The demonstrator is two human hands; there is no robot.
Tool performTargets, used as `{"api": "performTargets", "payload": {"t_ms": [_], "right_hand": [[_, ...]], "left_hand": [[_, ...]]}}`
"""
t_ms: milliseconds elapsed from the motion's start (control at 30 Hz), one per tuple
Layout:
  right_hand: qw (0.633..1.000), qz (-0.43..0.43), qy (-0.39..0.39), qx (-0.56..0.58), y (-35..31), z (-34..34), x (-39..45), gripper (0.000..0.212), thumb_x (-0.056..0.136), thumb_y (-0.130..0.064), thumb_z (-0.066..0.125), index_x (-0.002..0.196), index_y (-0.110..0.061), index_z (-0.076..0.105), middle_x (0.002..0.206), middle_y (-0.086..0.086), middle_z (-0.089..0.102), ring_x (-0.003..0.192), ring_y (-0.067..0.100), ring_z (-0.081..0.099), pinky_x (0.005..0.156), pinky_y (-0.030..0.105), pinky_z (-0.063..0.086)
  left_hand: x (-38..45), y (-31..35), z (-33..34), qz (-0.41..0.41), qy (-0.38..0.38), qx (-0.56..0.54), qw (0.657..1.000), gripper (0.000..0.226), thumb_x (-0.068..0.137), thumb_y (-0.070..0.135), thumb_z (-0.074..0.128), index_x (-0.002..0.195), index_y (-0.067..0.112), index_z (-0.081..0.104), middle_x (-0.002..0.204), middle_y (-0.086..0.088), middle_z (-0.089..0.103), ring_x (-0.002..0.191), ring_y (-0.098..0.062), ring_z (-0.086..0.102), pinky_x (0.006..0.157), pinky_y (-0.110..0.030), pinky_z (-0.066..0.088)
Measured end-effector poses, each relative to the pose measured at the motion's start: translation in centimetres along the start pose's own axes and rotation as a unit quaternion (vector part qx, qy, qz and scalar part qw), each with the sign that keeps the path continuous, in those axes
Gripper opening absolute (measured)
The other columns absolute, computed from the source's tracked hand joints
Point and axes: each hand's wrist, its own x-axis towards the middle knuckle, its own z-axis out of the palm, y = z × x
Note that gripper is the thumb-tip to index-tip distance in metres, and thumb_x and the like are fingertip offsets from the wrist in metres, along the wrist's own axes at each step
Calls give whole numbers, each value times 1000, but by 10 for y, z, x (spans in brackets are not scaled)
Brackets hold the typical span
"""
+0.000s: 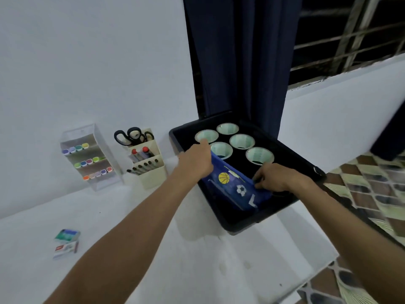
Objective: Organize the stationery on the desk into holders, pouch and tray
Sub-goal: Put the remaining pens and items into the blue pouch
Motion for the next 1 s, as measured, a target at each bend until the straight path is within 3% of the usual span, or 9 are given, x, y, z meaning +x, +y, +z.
{"api": "performTargets", "payload": {"t_ms": [100, 200, 333, 400, 533, 667, 733, 900, 1000], "right_hand": [[999, 2, -21, -31, -4, 7, 7, 23, 88, -17, 57, 105, -16, 71, 103, 6, 72, 92, 21, 67, 80, 27, 50], [997, 27, -5, -75, -11, 14, 11, 14, 84, -16, 57, 92, -9, 66, 104, 14, 69, 90, 28, 68, 75, 32, 52], [986, 43, 62, -152, -19, 23, 9, 30, 87, -18, 58, 116, -8, 58, 122, 14, 59, 113, 32, 59, 87, 37, 49], [992, -18, 88, -94, -21, 26, 15, 33, 88, -25, 59, 118, -11, 59, 121, 14, 57, 112, 32, 58, 89, 36, 48], [993, -116, -14, -32, -27, 35, 23, 52, 90, -41, 58, 140, -30, 44, 131, 9, 43, 119, 28, 48, 101, 38, 42], [989, -62, -65, -118, -25, 40, 29, 64, 88, -51, 57, 145, -40, 30, 138, 10, 33, 124, 34, 37, 103, 44, 40], [991, -33, -76, -106, -25, 38, 31, 69, 84, -52, 62, 145, -40, 31, 136, 11, 31, 124, 36, 39, 103, 44, 41], [994, -33, -54, -88, -26, 36, 30, 74, 79, -48, 70, 144, -33, 37, 131, 10, 28, 119, 35, 43, 100, 44, 44], [996, -61, -39, -59, -26, 33, 30, 77, 75, -42, 76, 142, -25, 42, 130, 9, 37, 116, 29, 51, 96, 36, 47]], "left_hand": [[8, 0, 9, 8, -39, 116, 992, 26, 84, 11, 54, 109, 12, 44, 97, -5, 57, 99, -31, 57, 96, -47, 31], [22, -2, 17, 26, -87, 168, 982, 29, 88, 25, 54, 114, 16, 48, 110, -7, 60, 107, -31, 53, 102, -51, 24], [36, -6, 29, 34, -163, 221, 961, 41, 86, 48, 58, 118, 22, 58, 116, -5, 59, 114, -30, 49, 102, -53, 23], [38, -4, 33, 29, -159, 245, 956, 48, 84, 52, 61, 121, 22, 58, 119, -6, 56, 116, -30, 47, 102, -53, 24], [33, 11, 26, 54, -78, 295, 951, 44, 79, 41, 71, 114, 17, 60, 114, -7, 53, 112, -28, 47, 100, -45, 28], [31, 18, 30, 59, -173, 309, 933, 16, 82, 21, 67, 77, 17, 53, 72, 1, 47, 88, -21, 54, 107, -47, 20], [31, 16, 36, 57, -185, 326, 926, 6, 85, 19, 61, 84, 18, 56, 76, 1, 51, 94, -22, 55, 107, -46, 18], [36, 21, 45, 43, -180, 363, 913, 21, 84, 21, 62, 105, 18, 61, 109, -6, 57, 112, -28, 48, 103, -47, 23], [36, 27, 43, 71, -147, 331, 929, 8, 86, 12, 56, 93, 16, 59, 92, -3, 55, 90, -20, 50, 98, -40, 27]]}}
